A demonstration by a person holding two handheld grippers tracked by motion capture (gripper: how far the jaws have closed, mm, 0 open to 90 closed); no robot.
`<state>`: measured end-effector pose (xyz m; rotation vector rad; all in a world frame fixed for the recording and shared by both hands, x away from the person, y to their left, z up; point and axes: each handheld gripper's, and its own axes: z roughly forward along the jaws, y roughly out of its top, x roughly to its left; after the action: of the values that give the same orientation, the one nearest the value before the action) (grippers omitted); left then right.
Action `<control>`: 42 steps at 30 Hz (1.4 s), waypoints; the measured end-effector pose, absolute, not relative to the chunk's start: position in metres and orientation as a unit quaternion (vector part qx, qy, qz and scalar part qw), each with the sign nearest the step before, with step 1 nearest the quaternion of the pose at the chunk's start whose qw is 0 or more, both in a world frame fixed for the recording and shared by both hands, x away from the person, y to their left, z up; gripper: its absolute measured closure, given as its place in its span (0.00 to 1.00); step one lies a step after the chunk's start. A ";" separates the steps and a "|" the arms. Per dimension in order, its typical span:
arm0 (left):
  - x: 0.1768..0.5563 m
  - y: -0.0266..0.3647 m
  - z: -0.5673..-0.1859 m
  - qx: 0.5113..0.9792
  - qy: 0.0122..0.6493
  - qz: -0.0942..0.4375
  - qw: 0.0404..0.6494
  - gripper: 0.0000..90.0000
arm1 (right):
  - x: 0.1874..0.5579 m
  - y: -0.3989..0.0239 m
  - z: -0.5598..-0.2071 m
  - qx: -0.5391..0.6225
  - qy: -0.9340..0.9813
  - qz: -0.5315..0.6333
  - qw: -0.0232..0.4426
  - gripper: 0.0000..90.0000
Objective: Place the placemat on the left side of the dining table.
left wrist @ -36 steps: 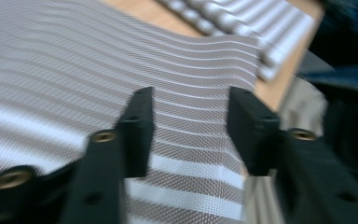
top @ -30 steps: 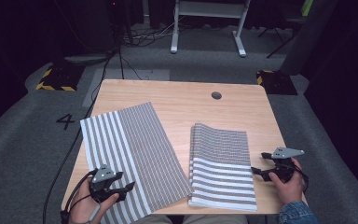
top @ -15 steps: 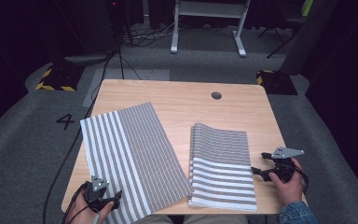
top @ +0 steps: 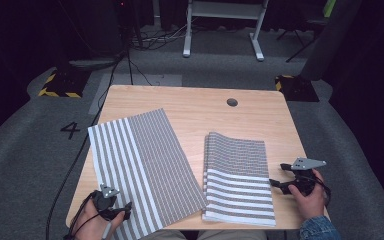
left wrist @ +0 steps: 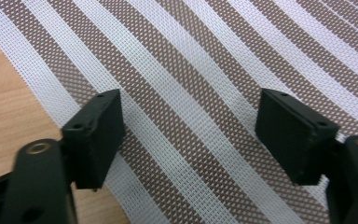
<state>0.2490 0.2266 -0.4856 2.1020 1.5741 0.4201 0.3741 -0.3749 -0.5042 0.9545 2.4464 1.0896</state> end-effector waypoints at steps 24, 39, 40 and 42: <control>0.299 0.238 -0.428 0.818 0.476 0.171 0.273 0.95 | 0.375 -0.375 -0.504 0.330 0.853 0.377 0.147 0.17; 0.346 0.271 -0.413 0.824 0.452 0.178 0.292 0.95 | 0.375 -0.375 -0.504 0.328 0.853 0.378 0.148 0.17; 0.347 0.273 -0.414 0.824 0.452 0.180 0.292 0.94 | 0.375 -0.375 -0.504 0.328 0.853 0.378 0.148 0.17; 0.351 0.277 -0.416 0.822 0.456 0.172 0.295 0.91 | 0.375 -0.375 -0.504 0.328 0.853 0.378 0.148 0.17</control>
<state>0.3510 0.2773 -0.4156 2.1889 1.2125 0.4566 0.3750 -0.3754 -0.5038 0.9437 2.4546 1.0860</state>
